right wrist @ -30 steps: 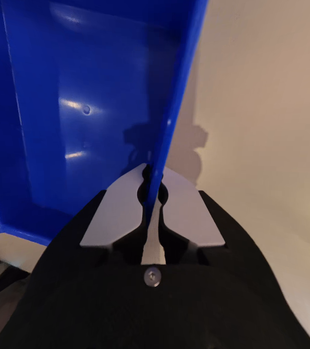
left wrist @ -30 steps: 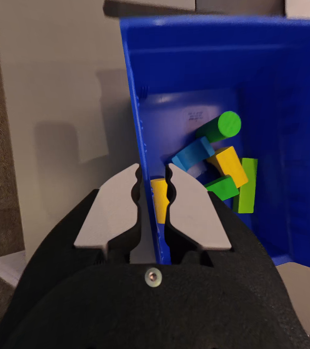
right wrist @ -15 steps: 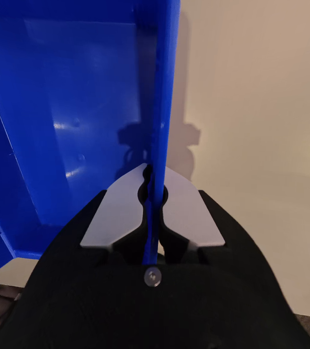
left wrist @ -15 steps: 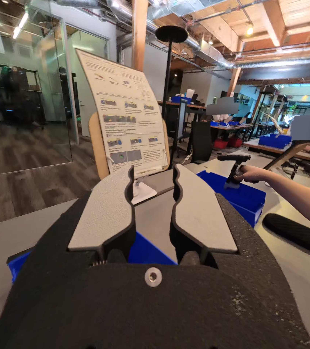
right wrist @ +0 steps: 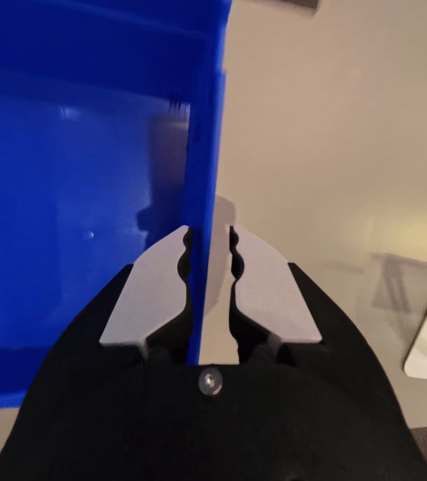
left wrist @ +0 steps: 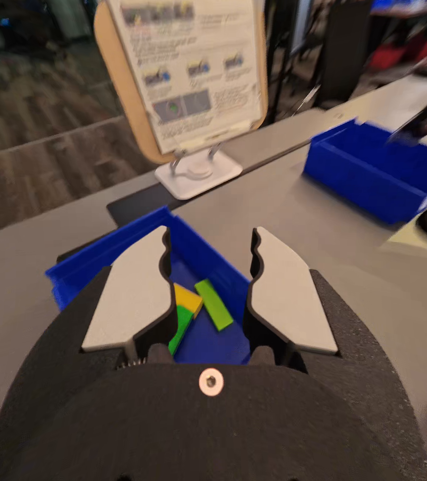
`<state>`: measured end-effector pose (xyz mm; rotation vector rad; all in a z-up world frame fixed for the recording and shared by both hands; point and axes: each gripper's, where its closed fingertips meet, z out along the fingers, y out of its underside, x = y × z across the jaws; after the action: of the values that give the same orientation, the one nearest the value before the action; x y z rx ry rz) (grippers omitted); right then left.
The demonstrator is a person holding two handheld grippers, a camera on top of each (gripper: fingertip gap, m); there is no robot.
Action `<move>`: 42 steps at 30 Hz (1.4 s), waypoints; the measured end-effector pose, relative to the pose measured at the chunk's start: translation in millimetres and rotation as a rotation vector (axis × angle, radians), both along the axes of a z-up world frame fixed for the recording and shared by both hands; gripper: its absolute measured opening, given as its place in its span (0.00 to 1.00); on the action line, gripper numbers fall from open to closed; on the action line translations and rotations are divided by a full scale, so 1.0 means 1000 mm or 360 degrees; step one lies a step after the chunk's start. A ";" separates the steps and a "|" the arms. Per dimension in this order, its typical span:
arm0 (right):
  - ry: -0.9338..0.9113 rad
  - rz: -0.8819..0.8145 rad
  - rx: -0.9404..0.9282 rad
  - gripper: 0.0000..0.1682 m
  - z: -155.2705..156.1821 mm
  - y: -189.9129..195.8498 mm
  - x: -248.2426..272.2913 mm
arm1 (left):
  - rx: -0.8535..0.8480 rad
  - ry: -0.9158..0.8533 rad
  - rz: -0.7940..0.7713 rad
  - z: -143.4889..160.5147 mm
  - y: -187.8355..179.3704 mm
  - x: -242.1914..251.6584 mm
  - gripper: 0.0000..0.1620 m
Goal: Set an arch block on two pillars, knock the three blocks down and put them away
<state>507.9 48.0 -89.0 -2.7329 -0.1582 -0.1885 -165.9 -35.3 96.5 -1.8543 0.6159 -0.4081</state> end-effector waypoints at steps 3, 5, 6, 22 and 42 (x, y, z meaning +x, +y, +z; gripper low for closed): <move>-0.0236 -0.0056 0.0480 0.19 0.067 0.011 0.009 | -0.0177 0.0117 0.0135 -0.025 0.007 -0.014 0.33; -0.0228 -0.0021 0.0866 0.19 0.119 0.014 -0.004 | -0.0296 0.0175 0.0170 -0.041 0.010 -0.019 0.29; -0.0147 0.0047 0.1081 0.19 0.145 0.015 -0.020 | -0.0330 0.0204 0.0159 -0.047 0.011 -0.019 0.28; 0.1082 0.0881 0.2061 0.30 0.261 -0.030 -0.172 | -0.0465 0.0422 0.0500 -0.139 0.103 -0.038 0.30; 0.0229 0.0152 0.0417 0.27 0.047 0.009 -0.040 | -0.0847 0.0429 0.0468 -0.207 0.109 -0.045 0.31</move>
<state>467.7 57.1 -41.9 -2.4607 -0.2074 0.0143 -211.4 73.6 -110.7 -2.4960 0.4231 -0.1294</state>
